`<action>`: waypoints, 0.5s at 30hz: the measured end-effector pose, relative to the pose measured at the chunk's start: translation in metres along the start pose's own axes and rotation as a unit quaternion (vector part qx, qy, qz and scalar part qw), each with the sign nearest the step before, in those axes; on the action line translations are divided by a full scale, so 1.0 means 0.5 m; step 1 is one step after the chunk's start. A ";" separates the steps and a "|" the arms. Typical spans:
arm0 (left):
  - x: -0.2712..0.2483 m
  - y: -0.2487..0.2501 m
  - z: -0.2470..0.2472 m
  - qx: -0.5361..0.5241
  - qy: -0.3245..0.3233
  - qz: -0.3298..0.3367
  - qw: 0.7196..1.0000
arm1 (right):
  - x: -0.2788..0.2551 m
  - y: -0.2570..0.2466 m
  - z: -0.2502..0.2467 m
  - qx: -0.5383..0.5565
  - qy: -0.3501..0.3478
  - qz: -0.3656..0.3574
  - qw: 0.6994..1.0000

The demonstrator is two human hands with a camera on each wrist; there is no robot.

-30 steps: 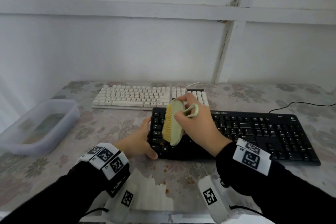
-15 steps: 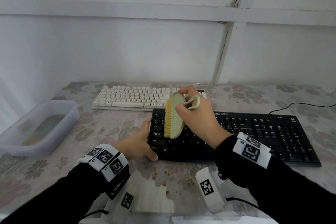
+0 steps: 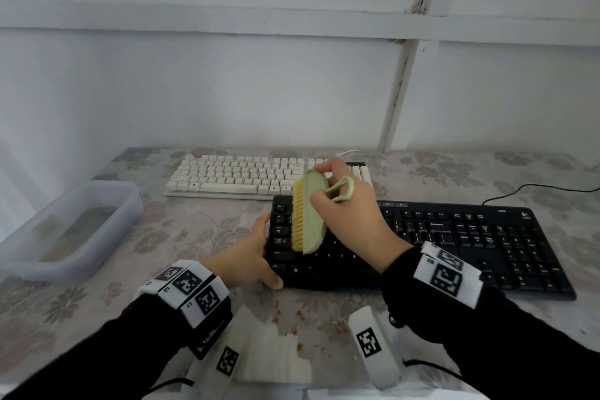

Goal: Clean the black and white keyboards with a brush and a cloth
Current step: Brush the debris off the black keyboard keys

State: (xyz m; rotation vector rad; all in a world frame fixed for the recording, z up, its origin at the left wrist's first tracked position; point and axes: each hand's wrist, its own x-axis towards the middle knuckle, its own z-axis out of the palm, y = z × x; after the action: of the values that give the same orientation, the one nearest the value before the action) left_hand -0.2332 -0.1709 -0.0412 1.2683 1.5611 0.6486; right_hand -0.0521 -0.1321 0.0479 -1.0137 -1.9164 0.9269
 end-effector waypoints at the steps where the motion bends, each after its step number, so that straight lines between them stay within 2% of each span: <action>1: -0.001 0.001 0.000 0.004 0.001 0.002 1.000 | -0.005 0.004 0.006 -0.006 -0.010 -0.003 1.000; 8: -0.002 0.007 0.003 0.035 0.020 -0.001 0.999 | -0.054 0.012 0.013 -0.042 -0.104 0.009 0.994; 15: 0.000 -0.001 0.000 0.030 0.012 -0.006 0.999 | 0.016 -0.013 -0.006 -0.003 -0.005 0.017 1.000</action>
State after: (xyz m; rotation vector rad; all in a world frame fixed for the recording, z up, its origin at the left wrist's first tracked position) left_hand -0.2333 -0.1709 -0.0415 1.2977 1.6181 0.6162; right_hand -0.0550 -0.1271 0.0570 -1.0500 -1.9174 0.9475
